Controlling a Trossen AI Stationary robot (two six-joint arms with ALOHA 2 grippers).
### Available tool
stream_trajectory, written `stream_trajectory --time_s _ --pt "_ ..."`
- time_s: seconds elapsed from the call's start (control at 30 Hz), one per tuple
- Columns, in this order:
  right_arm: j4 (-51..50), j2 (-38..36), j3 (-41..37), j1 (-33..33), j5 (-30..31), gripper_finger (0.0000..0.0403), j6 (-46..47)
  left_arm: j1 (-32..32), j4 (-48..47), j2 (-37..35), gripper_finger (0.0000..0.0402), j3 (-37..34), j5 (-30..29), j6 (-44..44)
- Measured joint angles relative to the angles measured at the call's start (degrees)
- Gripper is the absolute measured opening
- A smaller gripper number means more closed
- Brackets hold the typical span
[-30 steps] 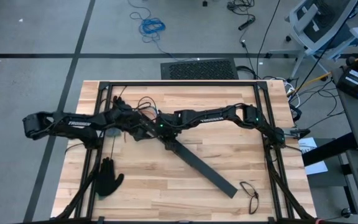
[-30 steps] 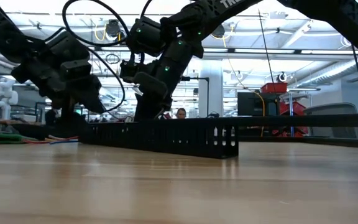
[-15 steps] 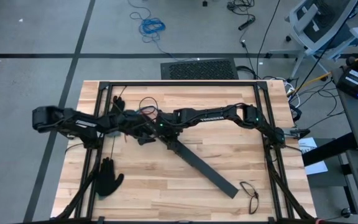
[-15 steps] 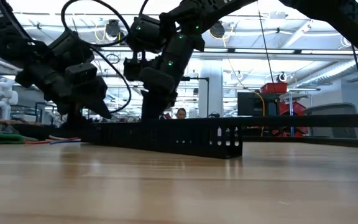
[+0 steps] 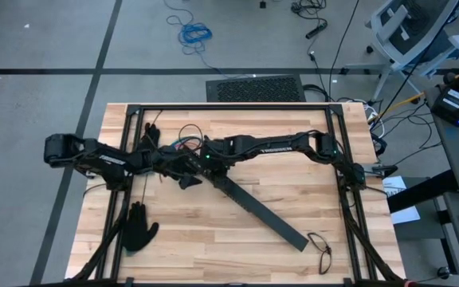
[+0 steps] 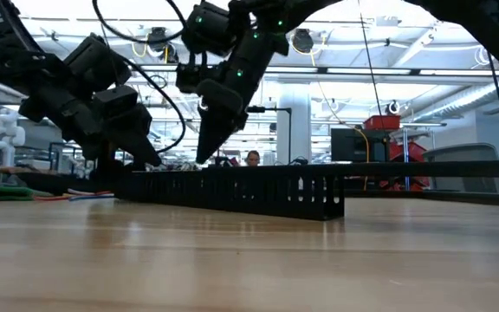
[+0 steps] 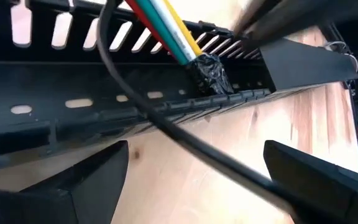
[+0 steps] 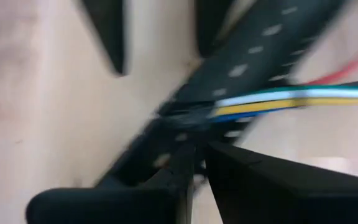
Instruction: Ziptie cables
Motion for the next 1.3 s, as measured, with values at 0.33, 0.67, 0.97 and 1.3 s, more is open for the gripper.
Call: stream_trajectory --time_s 0.33,0.67,0.97,1.3 --pt "4.0 -2.6 0.0 -7.8 15.2 0.0072 15.4 -10.1 1.9 -5.2 0.0367 0.0 -0.5 0.5" --pt "16.1 -2.9 0.0 -18.3 -2.3 0.0206 36.7 -18.7 -9.9 -23.7 0.0367 0.0 -5.3 -2.6" --pt "13.5 -2.8 -3.3 -11.7 -5.7 0.0287 42.9 -24.7 -26.2 -43.5 0.0367 0.0 -19.3 -6.7" --pt "27.0 -2.6 -12.4 -11.8 -1.9 0.0293 56.5 -27.9 -35.8 -52.4 0.0367 0.0 -25.0 -9.5"
